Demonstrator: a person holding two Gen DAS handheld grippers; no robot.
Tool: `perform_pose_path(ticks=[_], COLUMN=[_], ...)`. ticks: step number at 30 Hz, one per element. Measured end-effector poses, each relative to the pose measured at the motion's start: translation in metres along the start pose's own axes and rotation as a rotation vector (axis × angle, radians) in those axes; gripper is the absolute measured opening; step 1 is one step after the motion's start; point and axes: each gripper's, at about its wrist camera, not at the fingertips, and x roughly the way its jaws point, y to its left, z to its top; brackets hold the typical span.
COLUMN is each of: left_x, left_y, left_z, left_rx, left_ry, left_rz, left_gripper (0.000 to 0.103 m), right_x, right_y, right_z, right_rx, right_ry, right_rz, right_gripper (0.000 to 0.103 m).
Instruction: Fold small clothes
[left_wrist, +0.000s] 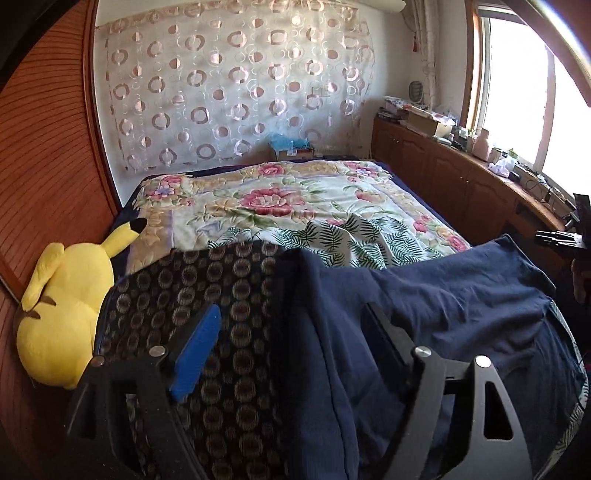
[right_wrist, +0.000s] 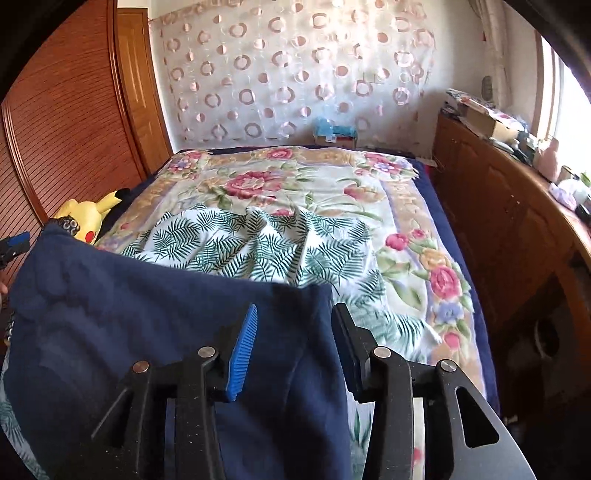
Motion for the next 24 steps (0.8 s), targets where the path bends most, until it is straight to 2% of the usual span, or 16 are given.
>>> perform_pose_path(ticks=[5, 8, 15, 20, 24], left_x=[-0.027, -0.036, -0.036, -0.035, -0.033], left_y=[-0.003, -0.006, -0.011, -0.013, -0.016], left_z=[-0.027, -0.043, -0.067, -0.07, -0.073], left_rx=[-0.008, -0.02, -0.022, -0.025, -0.023], left_ry=[-0.014, -0.005, 0.028, 0.041, 0.054], left_rz=[0.034, 0.025, 0.025, 0.008, 0.0], left_gripper=[0.079, 0.079, 0.079, 0.067, 0.054], right_x=[-0.03, -0.042, -0.051, -0.054, -0.054], right_y=[0.009, 0.015, 0.015, 0.005, 0.004], right_z=[-0.037, -0.057, -0.085, -0.081, -0.081], right_rx=[0.016, 0.023, 0.051, 0.082, 0.111], right_ry=[0.015, 0.044, 0.123, 0.125, 0.138], right_rz=[0.008, 0.014, -0.049, -0.107, -0.085], right_gripper=[0.044, 0.044, 0.044, 0.044, 0.044])
